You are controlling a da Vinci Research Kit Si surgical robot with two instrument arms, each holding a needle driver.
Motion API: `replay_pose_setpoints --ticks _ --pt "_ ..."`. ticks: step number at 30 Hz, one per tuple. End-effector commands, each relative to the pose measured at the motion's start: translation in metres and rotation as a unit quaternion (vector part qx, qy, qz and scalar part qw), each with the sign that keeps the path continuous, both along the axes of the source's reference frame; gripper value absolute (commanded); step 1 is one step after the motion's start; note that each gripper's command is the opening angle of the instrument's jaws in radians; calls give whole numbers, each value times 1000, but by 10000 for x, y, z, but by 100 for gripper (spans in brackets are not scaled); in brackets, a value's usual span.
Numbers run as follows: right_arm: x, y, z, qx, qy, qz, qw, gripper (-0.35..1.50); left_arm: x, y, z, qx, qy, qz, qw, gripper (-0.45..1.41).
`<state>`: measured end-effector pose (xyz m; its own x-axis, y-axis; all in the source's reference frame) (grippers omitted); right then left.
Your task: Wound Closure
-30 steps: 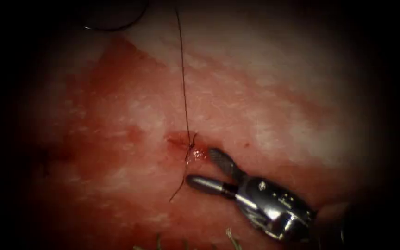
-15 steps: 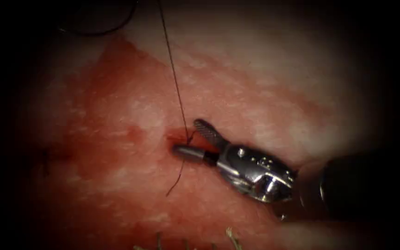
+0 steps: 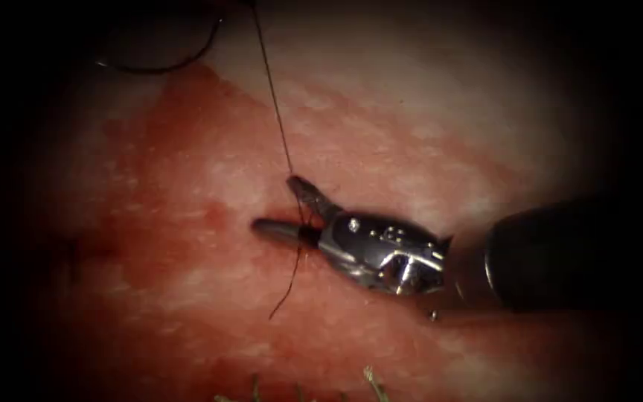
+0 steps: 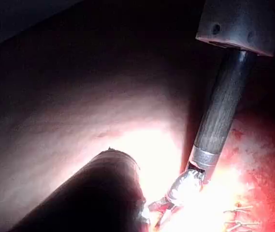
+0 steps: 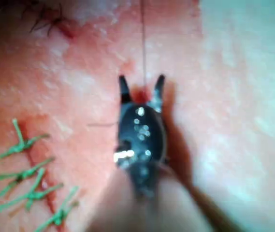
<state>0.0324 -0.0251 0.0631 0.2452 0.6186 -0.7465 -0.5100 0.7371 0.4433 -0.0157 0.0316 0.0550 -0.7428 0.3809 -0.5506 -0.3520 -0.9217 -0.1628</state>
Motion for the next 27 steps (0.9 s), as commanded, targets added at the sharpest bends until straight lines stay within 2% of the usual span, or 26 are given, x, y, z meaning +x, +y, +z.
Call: replay_pose_setpoints --ticks 1,6,27 --pt "9 -7 6 -3 1 -8 1000 133 -6 -2 6 0 0 1 1000 -45" --pt "14 -6 3 -14 3 -23 1000 131 -7 -4 7 -1 1 0 1000 -45" --pt "25 6 12 -20 3 -29 999 126 -12 -18 -5 -3 2 2 1000 -45"
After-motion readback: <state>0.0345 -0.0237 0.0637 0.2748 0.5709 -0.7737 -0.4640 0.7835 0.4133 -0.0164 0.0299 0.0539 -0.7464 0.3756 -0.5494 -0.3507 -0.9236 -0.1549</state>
